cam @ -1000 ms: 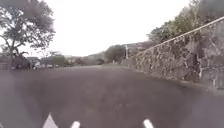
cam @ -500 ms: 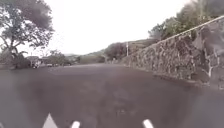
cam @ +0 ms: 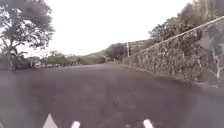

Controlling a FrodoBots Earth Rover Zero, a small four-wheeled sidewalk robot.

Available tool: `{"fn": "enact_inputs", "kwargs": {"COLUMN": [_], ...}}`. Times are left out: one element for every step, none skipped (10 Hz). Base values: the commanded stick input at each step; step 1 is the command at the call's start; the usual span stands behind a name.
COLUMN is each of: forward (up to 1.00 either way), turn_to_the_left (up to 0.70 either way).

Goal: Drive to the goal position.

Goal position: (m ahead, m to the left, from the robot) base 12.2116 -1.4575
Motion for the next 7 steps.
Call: {"fn": "enact_inputs", "kwargs": {"forward": [0.5,0.5,0.5,0.5,0.5,0.5,0.5], "turn_to_the_left": [0.0,0.0,0.0,0.0,0.0,0.0,0.0]}}
